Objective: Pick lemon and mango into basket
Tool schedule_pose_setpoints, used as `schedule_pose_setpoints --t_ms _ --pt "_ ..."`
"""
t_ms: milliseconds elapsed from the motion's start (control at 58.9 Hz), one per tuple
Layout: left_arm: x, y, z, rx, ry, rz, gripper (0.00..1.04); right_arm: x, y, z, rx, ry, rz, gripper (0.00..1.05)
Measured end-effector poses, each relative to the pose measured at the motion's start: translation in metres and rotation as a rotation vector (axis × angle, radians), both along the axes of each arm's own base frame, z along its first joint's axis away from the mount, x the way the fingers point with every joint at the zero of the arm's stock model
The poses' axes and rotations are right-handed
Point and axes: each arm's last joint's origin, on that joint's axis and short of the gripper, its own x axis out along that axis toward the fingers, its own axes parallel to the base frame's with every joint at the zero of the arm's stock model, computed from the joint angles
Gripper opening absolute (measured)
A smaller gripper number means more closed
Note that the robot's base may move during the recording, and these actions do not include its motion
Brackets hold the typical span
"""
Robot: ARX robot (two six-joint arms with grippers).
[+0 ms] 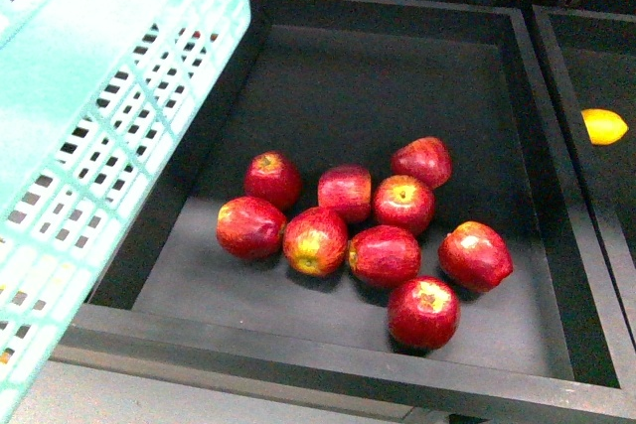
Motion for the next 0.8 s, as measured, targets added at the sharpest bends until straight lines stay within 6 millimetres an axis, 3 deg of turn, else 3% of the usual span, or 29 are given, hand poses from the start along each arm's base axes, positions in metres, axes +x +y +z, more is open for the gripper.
schedule_pose_setpoints --t_ms 102,238,407,594,798 --pt "0.012 -0.009 0.003 0.242 0.153 -0.063 0.05 0.0 0.0 0.0 0.0 0.0 0.0 0.96" --pt "0.038 -0.025 -0.009 0.375 0.231 -0.143 0.05 0.0 0.0 0.0 0.0 0.0 -0.002 0.96" --pt "0.069 -0.042 -0.009 0.403 0.225 -0.172 0.05 0.0 0.0 0.0 0.0 0.0 -0.002 0.96" --pt "0.101 -0.075 -0.009 0.356 0.184 -0.286 0.05 0.0 0.0 0.0 0.0 0.0 -0.003 0.96" --pt "0.123 -0.115 -0.034 0.362 0.203 -0.464 0.05 0.0 0.0 0.0 0.0 0.0 -0.003 0.96"
